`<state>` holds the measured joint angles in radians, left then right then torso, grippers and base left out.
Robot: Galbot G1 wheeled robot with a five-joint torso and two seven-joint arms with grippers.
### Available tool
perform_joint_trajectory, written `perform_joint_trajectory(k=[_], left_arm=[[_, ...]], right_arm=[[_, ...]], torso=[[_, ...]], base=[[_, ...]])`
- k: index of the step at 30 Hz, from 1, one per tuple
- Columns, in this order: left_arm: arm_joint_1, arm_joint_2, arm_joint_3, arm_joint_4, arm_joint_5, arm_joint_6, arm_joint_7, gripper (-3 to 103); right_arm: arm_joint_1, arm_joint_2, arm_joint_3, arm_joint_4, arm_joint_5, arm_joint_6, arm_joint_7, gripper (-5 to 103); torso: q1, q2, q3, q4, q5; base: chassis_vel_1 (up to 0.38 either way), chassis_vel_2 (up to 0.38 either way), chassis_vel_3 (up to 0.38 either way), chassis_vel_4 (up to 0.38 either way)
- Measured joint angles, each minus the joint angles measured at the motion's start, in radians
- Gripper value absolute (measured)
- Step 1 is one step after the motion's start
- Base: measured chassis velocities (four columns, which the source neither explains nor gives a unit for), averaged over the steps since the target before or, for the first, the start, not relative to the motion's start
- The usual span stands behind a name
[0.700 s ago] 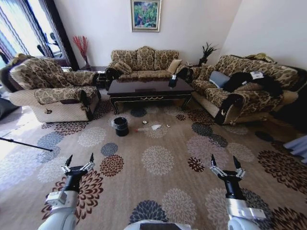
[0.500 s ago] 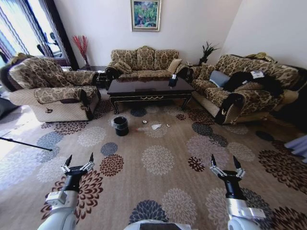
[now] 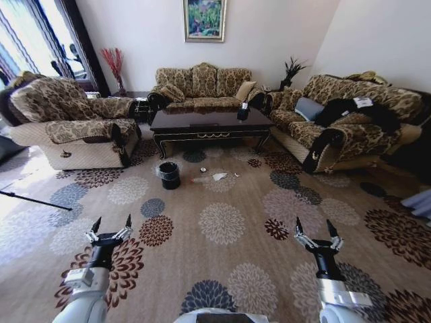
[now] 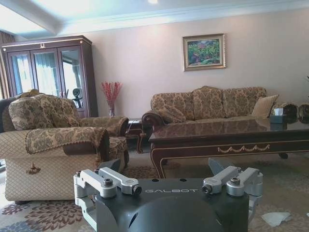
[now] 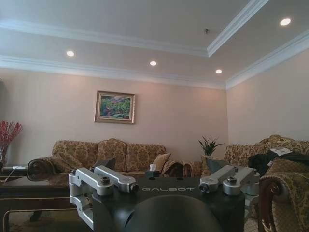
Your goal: Move to the front of the table and pick up the trash from the floor, then place it into the trash bin.
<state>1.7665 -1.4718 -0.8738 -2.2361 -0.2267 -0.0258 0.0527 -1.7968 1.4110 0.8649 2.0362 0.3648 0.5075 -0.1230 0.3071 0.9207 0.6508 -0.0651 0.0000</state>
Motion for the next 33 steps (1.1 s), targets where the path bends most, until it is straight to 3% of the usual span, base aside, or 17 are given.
perform_joint_trajectory(k=[33], left_arm=[[0.005, 0.002, -0.010, -0.045, 0.002, 0.007, 0.005, 100]], right_arm=[[-0.001, -0.019, 0.048, 0.002, 0.047, 0.006, 0.000, 100]], torso=[[-0.063, -0.144, -0.081, 0.0000, 0.0000]], base=[[0.000, 0.000, 0.000, 0.000]])
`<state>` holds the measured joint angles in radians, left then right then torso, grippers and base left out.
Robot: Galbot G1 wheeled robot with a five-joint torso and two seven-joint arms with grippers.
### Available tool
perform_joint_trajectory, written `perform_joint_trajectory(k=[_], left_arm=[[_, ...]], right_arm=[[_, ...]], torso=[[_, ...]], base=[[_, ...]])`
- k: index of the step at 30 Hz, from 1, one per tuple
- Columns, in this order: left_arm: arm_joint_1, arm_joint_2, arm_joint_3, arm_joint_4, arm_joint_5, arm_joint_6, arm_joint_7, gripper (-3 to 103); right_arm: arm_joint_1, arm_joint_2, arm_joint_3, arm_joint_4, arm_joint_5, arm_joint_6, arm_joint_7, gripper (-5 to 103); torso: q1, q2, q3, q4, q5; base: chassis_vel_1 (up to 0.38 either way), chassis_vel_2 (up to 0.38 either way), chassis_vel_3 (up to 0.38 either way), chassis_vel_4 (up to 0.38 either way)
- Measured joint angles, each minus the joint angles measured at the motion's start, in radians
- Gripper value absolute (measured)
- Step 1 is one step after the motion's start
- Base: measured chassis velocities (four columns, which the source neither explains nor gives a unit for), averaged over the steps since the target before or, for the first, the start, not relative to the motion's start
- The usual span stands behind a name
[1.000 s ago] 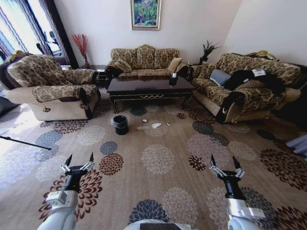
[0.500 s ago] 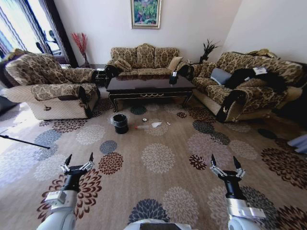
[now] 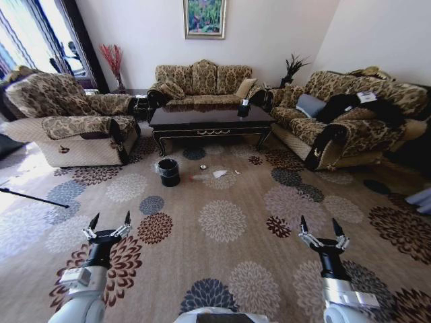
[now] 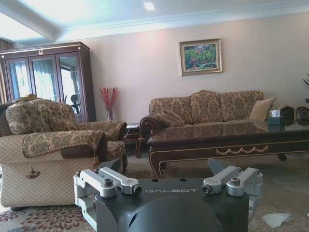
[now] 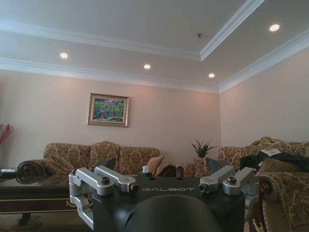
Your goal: Move to the front of the table and pick up the trash from the floor, then place it into the trash bin.
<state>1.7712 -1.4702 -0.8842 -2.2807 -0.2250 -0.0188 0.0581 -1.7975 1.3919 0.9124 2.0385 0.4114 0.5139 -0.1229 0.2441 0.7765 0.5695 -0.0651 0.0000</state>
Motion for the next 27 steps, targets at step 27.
perform_joint_trajectory(k=[27], left_arm=[[0.009, 0.008, 0.016, -0.051, -0.022, 0.023, 0.009, 100]], right_arm=[[-0.017, -0.031, 0.007, 0.082, 0.093, -0.032, -0.031, 100]], torso=[[-0.056, -0.132, -0.077, 0.0000, -0.0003]], base=[[0.000, 0.000, 0.000, 0.000]])
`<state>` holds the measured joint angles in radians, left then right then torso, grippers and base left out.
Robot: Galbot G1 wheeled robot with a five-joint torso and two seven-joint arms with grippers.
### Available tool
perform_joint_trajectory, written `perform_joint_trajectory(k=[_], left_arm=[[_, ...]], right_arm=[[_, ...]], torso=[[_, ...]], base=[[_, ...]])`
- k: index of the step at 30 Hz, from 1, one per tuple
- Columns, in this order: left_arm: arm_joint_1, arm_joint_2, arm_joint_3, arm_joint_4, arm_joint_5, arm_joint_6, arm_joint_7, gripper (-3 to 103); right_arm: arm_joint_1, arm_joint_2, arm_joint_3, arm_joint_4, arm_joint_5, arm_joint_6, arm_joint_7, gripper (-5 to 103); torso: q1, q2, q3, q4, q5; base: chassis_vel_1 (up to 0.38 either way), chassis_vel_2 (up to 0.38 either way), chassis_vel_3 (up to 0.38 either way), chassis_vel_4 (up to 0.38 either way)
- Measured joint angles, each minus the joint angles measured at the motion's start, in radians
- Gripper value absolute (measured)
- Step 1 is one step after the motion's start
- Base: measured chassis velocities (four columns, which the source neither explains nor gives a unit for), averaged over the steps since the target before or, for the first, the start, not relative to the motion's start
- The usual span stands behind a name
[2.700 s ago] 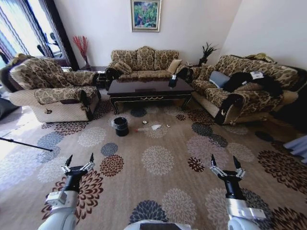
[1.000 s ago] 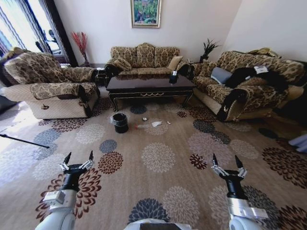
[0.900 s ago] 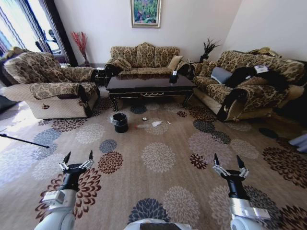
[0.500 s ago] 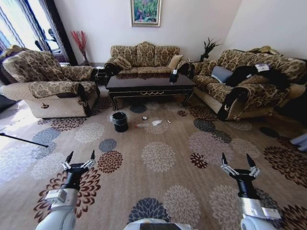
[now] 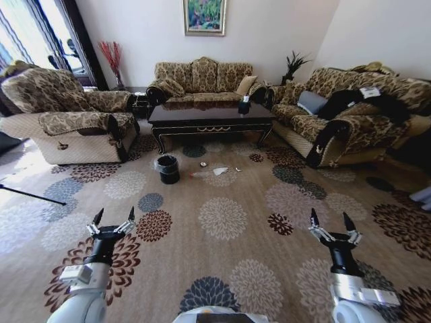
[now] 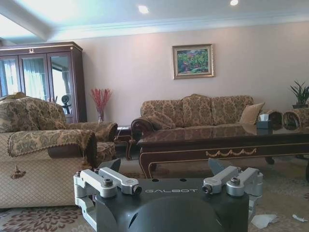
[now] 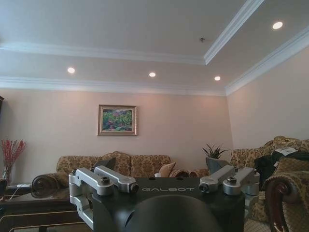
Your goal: Move to the front of the table and pick up the trash from the floor, then place it into the trash bin.
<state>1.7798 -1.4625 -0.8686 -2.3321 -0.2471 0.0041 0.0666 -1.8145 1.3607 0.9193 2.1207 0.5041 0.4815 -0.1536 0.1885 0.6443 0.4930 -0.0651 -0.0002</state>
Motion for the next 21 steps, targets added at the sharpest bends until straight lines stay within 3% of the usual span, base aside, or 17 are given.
perform_joint_trajectory(k=[6, 10, 21], left_arm=[[0.009, -0.005, 0.003, 0.004, 0.014, -0.005, 0.000, 100], [0.012, -0.009, 0.002, -0.004, 0.023, -0.003, 0.002, 100], [0.025, -0.022, 0.002, -0.017, 0.035, -0.012, 0.004, 100]], right_arm=[[-0.002, -0.002, 0.006, -0.030, -0.045, 0.013, -0.020, 100], [-0.024, -0.028, 0.001, 0.034, 0.019, -0.062, -0.020, 100], [-0.034, -0.051, -0.008, 0.060, 0.010, -0.163, -0.059, 100]], torso=[[-0.009, -0.021, -0.011, -0.0001, 0.0005], [-0.019, -0.044, -0.025, 0.0000, 0.0000], [-0.037, -0.090, -0.053, 0.0000, 0.0003]], base=[[0.000, 0.000, 0.000, 0.000], [0.000, 0.000, 0.000, 0.000], [0.000, 0.000, 0.000, 0.000]])
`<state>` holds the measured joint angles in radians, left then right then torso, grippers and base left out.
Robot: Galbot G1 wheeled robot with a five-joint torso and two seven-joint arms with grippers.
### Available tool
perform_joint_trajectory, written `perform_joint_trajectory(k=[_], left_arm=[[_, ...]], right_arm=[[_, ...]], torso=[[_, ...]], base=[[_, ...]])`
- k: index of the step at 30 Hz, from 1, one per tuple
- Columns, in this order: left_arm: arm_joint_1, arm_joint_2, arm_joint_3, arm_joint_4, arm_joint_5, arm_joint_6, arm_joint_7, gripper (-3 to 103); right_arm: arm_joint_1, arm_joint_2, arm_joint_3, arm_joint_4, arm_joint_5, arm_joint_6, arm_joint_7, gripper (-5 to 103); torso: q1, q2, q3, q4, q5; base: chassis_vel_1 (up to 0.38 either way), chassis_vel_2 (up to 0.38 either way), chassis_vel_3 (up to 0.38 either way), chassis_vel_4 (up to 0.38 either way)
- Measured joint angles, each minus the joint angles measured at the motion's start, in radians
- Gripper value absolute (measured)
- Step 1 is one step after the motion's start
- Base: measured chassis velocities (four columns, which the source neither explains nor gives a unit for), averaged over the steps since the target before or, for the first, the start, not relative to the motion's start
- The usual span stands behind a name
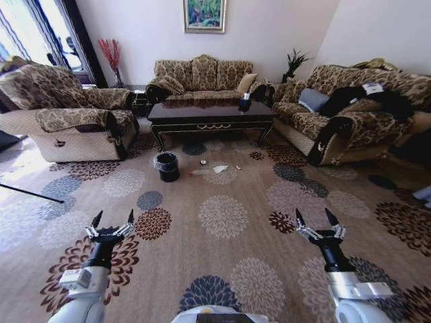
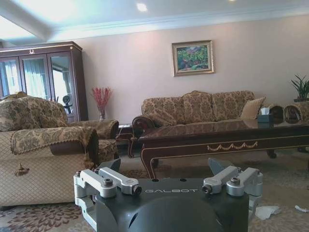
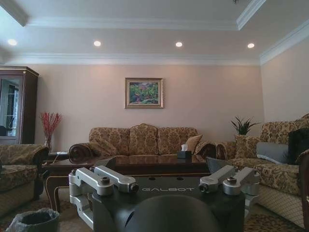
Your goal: Move to the front of the table and pick up the trash from the floor, then place it into the trash bin.
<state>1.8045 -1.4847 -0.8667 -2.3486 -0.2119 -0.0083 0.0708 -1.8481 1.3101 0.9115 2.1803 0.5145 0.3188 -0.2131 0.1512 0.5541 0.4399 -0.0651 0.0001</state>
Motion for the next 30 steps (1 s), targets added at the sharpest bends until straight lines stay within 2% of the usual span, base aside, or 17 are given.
perform_joint_trajectory(k=[19, 30], left_arm=[[0.013, 0.000, 0.002, -0.022, -0.008, 0.002, 0.001, 100], [0.021, 0.004, -0.001, -0.037, -0.012, 0.001, 0.001, 100]], right_arm=[[-0.015, 0.017, 0.009, -0.002, -0.032, 0.036, -0.008, 100], [-0.016, 0.032, 0.013, 0.022, -0.046, 0.067, 0.058, 100]], torso=[[-0.029, -0.076, -0.046, 0.0000, -0.0002], [-0.048, -0.123, -0.075, 0.0000, -0.0002]], base=[[0.000, 0.000, 0.000, 0.000], [0.000, 0.000, 0.000, 0.000]])
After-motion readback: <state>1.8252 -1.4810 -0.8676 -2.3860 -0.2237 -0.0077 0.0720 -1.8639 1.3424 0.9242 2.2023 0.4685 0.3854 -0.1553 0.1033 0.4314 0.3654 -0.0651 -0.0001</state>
